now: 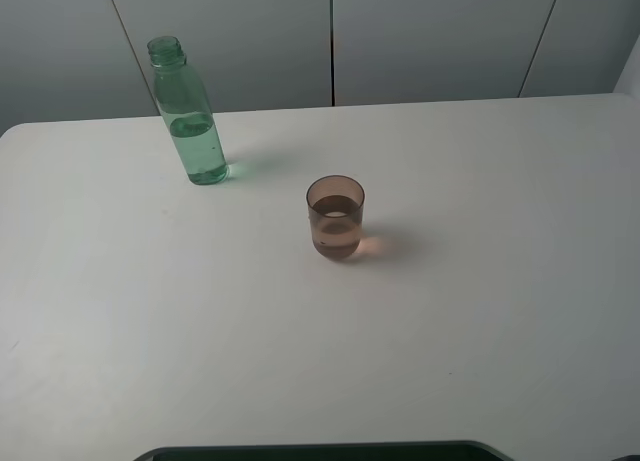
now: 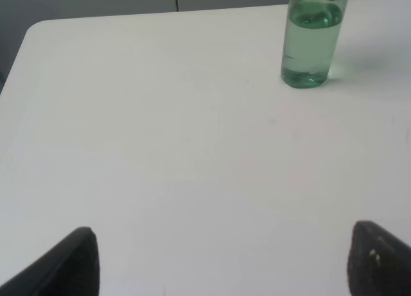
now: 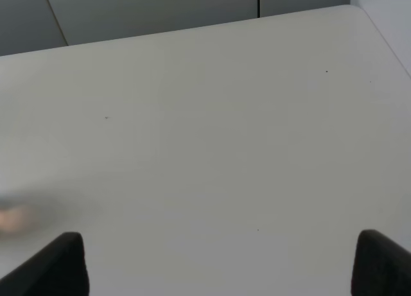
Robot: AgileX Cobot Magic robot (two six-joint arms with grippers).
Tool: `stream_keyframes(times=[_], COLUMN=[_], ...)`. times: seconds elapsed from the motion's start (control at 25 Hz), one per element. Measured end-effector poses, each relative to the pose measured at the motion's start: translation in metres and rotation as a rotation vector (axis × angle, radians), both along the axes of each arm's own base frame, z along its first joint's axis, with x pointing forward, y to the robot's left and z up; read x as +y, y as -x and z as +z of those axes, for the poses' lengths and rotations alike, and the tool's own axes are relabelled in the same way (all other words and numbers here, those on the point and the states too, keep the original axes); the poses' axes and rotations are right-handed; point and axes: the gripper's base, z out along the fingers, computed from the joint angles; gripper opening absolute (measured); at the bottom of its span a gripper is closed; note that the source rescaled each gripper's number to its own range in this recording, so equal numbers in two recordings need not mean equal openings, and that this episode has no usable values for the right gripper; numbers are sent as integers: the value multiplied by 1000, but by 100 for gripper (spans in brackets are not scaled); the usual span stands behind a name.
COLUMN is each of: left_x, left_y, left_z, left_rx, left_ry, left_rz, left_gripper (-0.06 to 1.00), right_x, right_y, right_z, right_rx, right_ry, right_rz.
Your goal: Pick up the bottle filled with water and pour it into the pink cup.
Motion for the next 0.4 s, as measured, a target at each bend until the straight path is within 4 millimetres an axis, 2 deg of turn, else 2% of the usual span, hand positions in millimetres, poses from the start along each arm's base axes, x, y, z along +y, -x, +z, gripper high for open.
stream_keyframes(times=[0.4], left_x=[0], left_y=[0], left_z=[0], left_rx=[1], left_ry=[6], left_rz=[3], left_gripper=[93], right_x=[0], right_y=[0], right_z=[0], right_rx=[0], right_ry=[0], right_rz=[0])
